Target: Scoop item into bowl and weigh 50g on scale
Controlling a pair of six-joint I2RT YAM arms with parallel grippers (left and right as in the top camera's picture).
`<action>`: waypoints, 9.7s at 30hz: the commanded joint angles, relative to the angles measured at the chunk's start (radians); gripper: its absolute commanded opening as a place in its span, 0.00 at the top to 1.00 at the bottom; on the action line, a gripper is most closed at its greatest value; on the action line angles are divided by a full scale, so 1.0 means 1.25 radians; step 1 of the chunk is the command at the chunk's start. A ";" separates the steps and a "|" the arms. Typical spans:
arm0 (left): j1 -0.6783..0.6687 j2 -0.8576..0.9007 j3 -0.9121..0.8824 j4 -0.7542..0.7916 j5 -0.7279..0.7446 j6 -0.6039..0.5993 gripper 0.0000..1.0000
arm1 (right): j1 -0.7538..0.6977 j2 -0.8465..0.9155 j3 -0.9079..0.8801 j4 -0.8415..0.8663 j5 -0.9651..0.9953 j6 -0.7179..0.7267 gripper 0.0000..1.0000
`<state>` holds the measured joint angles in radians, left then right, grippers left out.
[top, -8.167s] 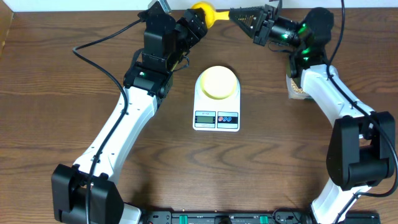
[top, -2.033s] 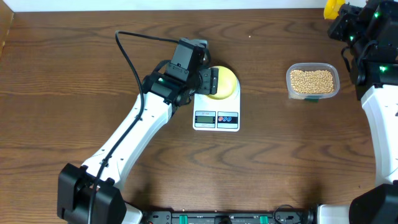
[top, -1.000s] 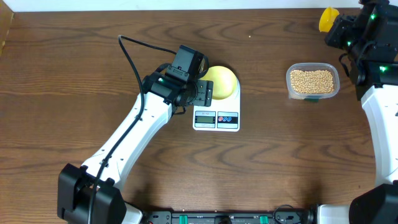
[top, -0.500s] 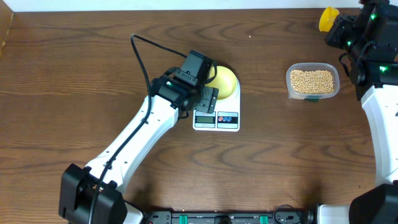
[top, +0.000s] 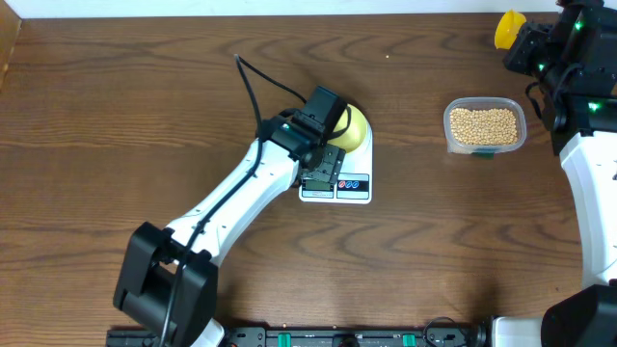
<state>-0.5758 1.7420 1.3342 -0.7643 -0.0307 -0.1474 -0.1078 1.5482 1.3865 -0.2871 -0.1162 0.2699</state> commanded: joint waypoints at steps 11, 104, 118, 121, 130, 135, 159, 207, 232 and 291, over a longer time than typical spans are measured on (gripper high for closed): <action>-0.046 0.092 0.020 -0.009 -0.013 0.107 0.20 | 0.004 0.005 0.007 0.004 -0.002 -0.002 0.99; -0.047 0.215 0.009 0.107 -0.013 0.099 0.20 | 0.004 0.007 0.007 0.002 -0.002 -0.020 0.99; -0.047 0.179 0.015 0.061 -0.013 0.096 0.20 | 0.004 0.007 0.007 0.002 -0.002 -0.020 0.99; -0.047 0.141 0.015 0.049 -0.013 0.096 0.20 | 0.004 0.007 0.007 0.002 -0.002 -0.020 0.99; -0.046 -0.009 0.015 0.033 -0.015 0.094 0.19 | 0.004 0.007 0.007 0.002 -0.002 -0.020 0.99; -0.042 -0.050 0.014 0.032 -0.070 0.094 0.20 | 0.004 0.007 0.007 0.002 -0.002 -0.020 0.99; 0.010 -0.340 0.014 -0.037 0.039 0.228 0.19 | 0.004 0.007 0.007 0.005 -0.002 -0.035 0.99; 0.097 -0.338 0.014 -0.097 0.183 0.336 0.19 | 0.004 0.007 0.007 0.014 -0.002 -0.041 0.99; 0.097 -0.338 0.014 -0.097 0.183 0.336 0.19 | 0.002 0.000 0.140 -0.156 -0.097 -0.215 0.99; 0.097 -0.338 0.014 -0.097 0.183 0.336 0.19 | 0.002 0.291 0.250 -0.580 0.112 -0.214 0.99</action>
<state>-0.4599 1.3190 1.3441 -0.8837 0.1860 0.2630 -0.1078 1.8816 1.6863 -1.0145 0.0151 -0.0044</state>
